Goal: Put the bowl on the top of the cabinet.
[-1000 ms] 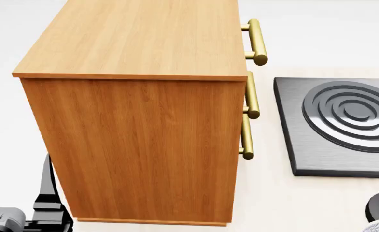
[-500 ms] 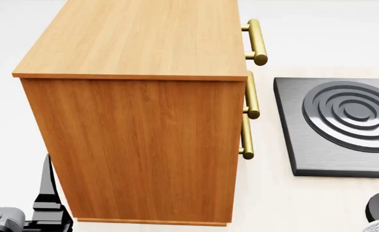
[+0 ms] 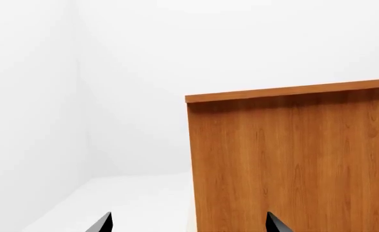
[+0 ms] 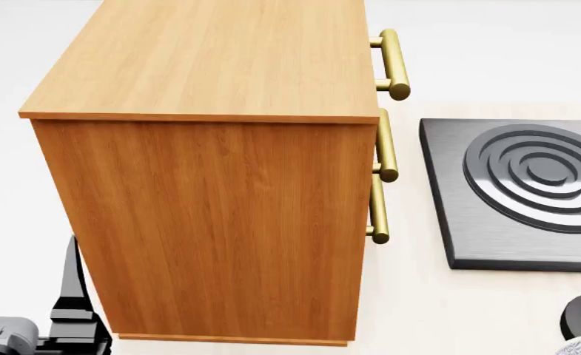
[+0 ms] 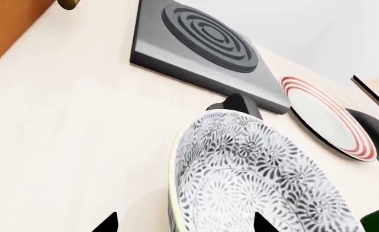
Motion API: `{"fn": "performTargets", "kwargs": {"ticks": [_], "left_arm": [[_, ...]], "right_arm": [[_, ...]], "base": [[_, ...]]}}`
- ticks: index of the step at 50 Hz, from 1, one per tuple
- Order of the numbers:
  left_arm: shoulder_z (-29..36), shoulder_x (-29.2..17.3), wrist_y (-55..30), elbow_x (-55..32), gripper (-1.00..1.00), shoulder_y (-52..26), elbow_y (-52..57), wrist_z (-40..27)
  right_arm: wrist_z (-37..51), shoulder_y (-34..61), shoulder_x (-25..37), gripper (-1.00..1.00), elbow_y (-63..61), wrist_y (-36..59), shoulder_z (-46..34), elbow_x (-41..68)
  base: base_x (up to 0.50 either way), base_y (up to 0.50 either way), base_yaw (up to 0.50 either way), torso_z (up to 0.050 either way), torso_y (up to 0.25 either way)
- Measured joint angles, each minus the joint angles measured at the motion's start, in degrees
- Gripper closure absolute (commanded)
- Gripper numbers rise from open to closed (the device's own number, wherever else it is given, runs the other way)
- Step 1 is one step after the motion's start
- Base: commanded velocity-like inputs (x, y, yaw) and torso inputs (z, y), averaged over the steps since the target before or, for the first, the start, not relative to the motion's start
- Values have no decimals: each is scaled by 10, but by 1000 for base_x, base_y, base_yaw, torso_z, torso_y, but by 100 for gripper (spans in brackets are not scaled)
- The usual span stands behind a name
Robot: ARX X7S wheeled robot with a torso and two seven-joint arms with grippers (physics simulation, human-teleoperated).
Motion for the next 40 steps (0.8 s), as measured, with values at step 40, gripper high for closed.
{"fn": "performTargets", "kwargs": {"ticks": [40], "left_arm": [[4, -5, 5, -4, -100, 0, -5, -5]], "right_arm": [[-4, 12, -7, -100, 19, -6, -10, -7]], "base": [[0, 0, 0, 0, 0]]}}
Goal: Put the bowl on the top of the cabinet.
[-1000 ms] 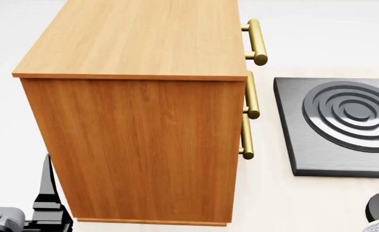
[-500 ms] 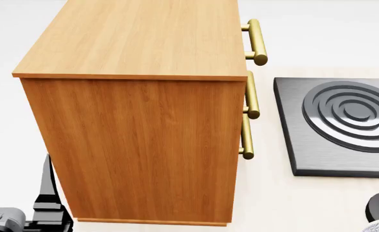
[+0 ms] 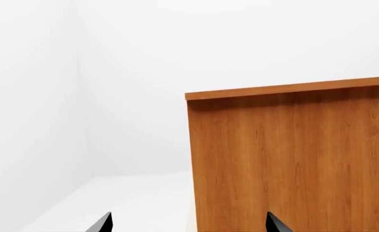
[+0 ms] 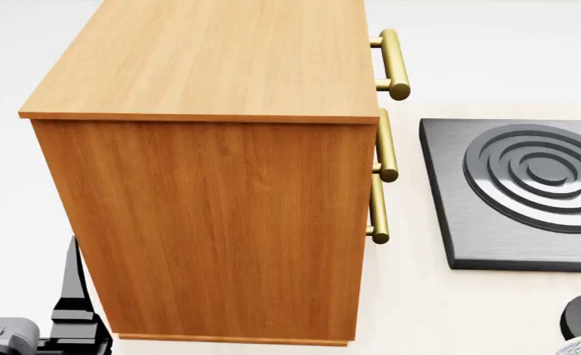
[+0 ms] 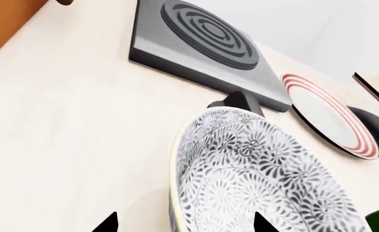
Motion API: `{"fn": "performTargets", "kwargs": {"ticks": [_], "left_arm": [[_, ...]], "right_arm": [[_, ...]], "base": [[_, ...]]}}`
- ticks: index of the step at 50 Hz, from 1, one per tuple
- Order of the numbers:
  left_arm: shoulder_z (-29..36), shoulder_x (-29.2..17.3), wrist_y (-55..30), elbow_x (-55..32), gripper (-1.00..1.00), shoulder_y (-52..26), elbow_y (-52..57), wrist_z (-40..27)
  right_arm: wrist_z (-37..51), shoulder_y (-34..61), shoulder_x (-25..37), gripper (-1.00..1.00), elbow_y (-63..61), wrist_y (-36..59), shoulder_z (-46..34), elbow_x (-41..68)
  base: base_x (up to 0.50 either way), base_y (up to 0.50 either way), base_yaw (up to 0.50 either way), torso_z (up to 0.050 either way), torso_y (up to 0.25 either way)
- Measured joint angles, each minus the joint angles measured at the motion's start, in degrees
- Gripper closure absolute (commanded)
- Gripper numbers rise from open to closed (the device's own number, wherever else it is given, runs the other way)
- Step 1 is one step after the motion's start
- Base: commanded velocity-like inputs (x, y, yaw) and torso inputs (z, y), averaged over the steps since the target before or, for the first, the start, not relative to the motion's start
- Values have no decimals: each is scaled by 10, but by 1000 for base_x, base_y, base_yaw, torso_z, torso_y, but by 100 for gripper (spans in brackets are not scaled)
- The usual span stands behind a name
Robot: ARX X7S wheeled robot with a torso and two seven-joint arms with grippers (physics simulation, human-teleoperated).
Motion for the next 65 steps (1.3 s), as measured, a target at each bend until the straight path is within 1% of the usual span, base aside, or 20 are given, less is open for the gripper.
{"fn": "performTargets", "kwargs": {"ticks": [15, 16, 39, 48, 55, 65], "left_arm": [[2, -2, 1, -1, -100, -1, -2, -2], [2, -2, 1, -1, -100, -1, -2, -2], [3, -4, 6, -3, -100, 0, -4, -6], [4, -5, 8, -4, -100, 1, -6, -7], [4, -6, 10, -5, -100, 0, -8, -7], [3, -7, 17, -7, -100, 2, -14, -7]], "right_arm": [[-2, 4, -3, -100, 11, -4, -1, -1], [-3, 4, -3, 100, 12, -5, -1, -1], [1, 3, -2, 100, 10, -9, 7, 2], [12, 15, 7, 100, -30, 13, 21, 33], [35, 71, 17, 100, -89, 72, 42, 97], [94, 208, 22, 100, -155, 182, 67, 227]], "base": [[0, 0, 0, 0, 0], [0, 0, 0, 0, 0], [0, 0, 0, 0, 0], [0, 0, 0, 0, 0], [0, 0, 0, 0, 0], [0, 0, 0, 0, 0]]}}
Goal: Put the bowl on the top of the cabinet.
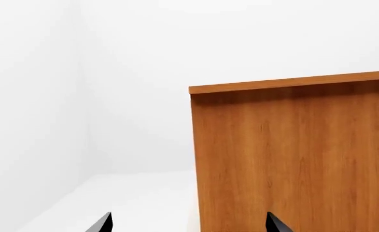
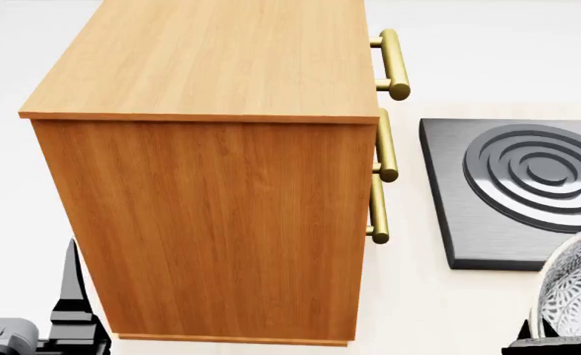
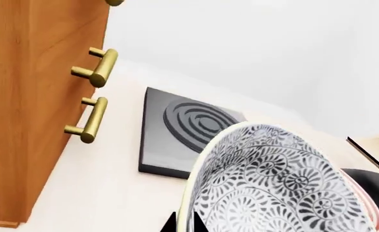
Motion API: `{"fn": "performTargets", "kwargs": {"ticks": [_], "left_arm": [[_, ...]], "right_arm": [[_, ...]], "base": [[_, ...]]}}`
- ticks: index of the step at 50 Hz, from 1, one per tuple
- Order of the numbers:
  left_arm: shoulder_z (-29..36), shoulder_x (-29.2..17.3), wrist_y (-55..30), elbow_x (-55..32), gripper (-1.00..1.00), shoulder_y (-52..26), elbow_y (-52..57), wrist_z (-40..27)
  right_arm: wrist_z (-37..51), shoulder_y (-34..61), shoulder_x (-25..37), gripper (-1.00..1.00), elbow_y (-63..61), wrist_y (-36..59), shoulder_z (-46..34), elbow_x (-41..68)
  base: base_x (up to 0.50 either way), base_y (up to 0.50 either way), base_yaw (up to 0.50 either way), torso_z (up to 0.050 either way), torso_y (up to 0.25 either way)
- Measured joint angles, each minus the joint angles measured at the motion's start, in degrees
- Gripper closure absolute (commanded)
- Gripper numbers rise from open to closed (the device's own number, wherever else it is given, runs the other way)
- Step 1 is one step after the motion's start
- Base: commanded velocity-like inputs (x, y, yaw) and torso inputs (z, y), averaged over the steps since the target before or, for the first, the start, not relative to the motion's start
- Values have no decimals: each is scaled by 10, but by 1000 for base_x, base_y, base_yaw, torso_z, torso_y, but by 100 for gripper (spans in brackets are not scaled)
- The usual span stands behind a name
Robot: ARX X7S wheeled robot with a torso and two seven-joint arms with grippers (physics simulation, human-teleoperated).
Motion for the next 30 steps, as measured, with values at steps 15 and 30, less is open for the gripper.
{"fn": "performTargets", "kwargs": {"ticks": [15, 30], "left_arm": [[-1, -2, 6, -3, -100, 2, -5, -1], [1, -3, 11, -4, -100, 2, -12, -1]], "right_arm": [[201, 292, -1, 100, 12, 131, -39, 314], [355, 551, -34, 100, 118, 170, -171, 508]], "base": [[0, 0, 0, 0, 1], [0, 0, 0, 0, 0]]}}
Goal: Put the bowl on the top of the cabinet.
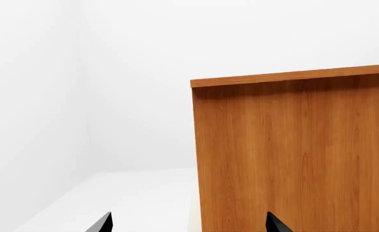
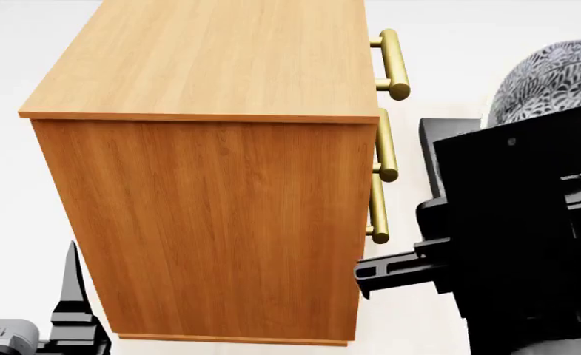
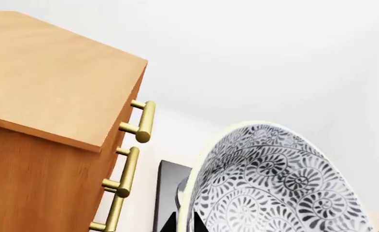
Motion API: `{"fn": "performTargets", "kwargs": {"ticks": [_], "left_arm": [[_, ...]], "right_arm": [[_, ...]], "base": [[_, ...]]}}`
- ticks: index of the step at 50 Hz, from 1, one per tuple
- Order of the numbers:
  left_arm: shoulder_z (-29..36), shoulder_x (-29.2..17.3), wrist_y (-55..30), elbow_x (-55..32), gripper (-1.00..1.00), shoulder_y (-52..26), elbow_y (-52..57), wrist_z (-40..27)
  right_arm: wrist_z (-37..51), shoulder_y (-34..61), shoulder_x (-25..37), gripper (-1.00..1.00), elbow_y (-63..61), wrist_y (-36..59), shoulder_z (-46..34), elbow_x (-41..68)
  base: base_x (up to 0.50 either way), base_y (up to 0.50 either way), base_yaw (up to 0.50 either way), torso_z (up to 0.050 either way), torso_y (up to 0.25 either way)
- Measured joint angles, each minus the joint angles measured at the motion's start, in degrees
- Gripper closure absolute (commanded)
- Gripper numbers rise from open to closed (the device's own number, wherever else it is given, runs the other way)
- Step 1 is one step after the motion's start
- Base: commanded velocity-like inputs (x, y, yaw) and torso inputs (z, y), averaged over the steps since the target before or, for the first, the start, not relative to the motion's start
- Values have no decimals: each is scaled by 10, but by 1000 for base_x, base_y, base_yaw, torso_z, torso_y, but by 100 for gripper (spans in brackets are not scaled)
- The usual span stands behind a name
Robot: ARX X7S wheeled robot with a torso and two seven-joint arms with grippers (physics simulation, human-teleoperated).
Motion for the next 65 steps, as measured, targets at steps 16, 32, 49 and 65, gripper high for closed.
{"fn": "performTargets", "kwargs": {"ticks": [16, 32, 49, 65], "left_arm": [[4, -1, -1, 0, -100, -3, -3, -2], [5, -3, -2, -1, -100, -5, -6, -3], [9, -4, 1, -1, -100, -7, -16, -4], [13, -4, 4, -1, -100, -10, -24, -3]], "right_arm": [[55, 254, -19, 100, 104, -51, -151, 90], [48, 443, -70, 100, 239, -57, -266, 113], [-1, 543, -131, 100, 343, -39, -313, 85], [-28, 596, -189, 100, 394, -32, -336, 58]], "base": [[0, 0, 0, 0, 1], [0, 0, 0, 0, 1], [0, 0, 0, 0, 1], [0, 0, 0, 0, 0]]}}
